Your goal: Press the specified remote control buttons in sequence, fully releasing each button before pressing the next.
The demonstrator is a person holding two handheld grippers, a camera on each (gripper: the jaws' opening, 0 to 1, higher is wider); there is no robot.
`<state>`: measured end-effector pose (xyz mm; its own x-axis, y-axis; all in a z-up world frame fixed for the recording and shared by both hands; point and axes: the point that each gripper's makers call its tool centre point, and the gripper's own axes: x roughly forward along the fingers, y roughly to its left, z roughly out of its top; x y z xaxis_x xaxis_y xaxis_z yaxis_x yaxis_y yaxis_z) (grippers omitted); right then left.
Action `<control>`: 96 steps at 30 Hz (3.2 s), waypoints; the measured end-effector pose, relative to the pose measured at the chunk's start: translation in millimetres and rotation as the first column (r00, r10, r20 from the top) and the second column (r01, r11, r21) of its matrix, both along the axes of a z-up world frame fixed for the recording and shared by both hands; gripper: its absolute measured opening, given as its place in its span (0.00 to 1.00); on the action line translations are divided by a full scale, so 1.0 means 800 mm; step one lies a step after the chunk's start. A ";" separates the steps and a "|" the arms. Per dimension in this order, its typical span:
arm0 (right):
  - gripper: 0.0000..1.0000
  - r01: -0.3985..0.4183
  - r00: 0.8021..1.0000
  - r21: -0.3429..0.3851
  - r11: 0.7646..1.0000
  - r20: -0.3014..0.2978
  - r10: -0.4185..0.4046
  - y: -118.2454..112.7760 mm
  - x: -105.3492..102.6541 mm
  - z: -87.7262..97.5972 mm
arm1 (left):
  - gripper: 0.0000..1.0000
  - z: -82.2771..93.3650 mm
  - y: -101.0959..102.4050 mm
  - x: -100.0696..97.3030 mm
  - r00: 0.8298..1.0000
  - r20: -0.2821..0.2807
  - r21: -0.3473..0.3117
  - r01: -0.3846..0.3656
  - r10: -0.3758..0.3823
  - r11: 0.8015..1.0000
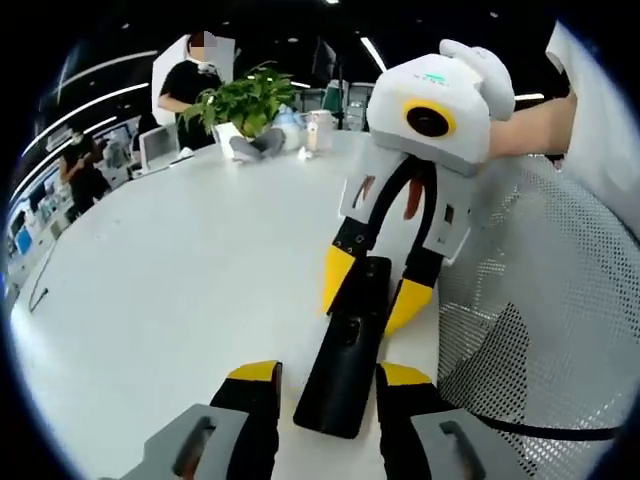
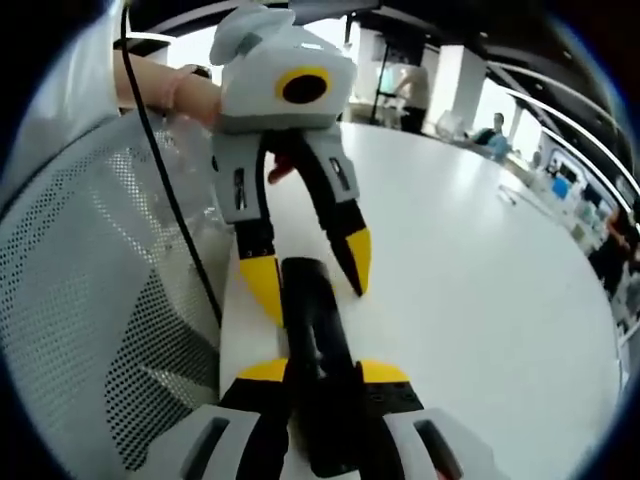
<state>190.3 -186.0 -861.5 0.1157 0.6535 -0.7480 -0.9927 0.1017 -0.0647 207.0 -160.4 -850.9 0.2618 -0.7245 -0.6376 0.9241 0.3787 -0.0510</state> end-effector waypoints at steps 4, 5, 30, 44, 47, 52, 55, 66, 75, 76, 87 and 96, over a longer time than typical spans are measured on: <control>0.21 0.003 1.000 0.003 1.000 -0.001 -0.003 0.000 0.000 0.000 | 0.52 0.006 0.006 0.007 0.999 0.009 -0.022 -0.038 0.038 0.999; 0.21 0.003 1.000 0.004 1.000 -0.001 -0.003 0.001 0.000 -0.001 | 0.55 0.007 0.007 0.009 0.999 0.009 -0.025 -0.048 0.048 0.999; 0.22 0.030 0.999 0.024 0.999 -0.017 -0.030 0.001 0.001 -0.002 | 1.00 0.079 0.021 0.070 0.942 0.065 -0.329 -0.291 0.329 0.898; 0.22 0.047 0.998 0.040 0.998 -0.035 -0.046 0.003 0.003 -0.002 | 1.00 0.135 0.031 0.092 0.894 0.068 -0.544 -0.339 0.443 0.768; 0.22 0.050 0.998 0.042 0.998 -0.038 -0.048 0.004 0.003 -0.002 | 1.00 0.139 0.036 0.096 0.878 0.109 -0.532 -0.344 0.465 0.774; 0.22 0.051 0.998 0.045 0.998 -0.039 -0.050 0.004 0.002 -0.002 | 0.99 0.139 0.043 0.101 0.864 0.109 -0.523 -0.370 0.491 0.768; 0.22 0.052 0.998 0.046 0.998 -0.040 -0.051 0.005 0.002 -0.002 | 0.98 0.140 0.047 0.103 0.857 0.119 -0.513 -0.379 0.502 0.770; 0.22 0.053 0.998 0.050 0.997 -0.040 -0.051 0.005 0.002 -0.002 | 0.97 0.166 0.067 0.111 0.828 0.127 -0.542 -0.403 0.546 0.738; 0.22 0.049 0.998 0.054 0.997 -0.038 -0.047 0.006 0.002 -0.001 | 1.00 0.170 0.098 0.104 0.826 0.086 -0.521 -0.439 0.556 0.732; 0.22 0.049 0.998 0.054 0.997 -0.038 -0.047 0.006 0.002 -0.001 | 1.00 0.170 0.105 0.102 0.819 0.091 -0.512 -0.450 0.567 0.732; 0.22 0.045 0.998 0.059 0.997 -0.038 -0.043 0.008 0.003 -0.002 | 1.00 0.193 0.153 0.088 0.758 0.128 -0.494 -0.510 0.639 0.704; 0.22 0.044 0.998 0.062 0.997 -0.038 -0.042 0.008 0.002 -0.001 | 1.00 0.196 0.176 0.066 0.712 0.141 -0.497 -0.550 0.688 0.671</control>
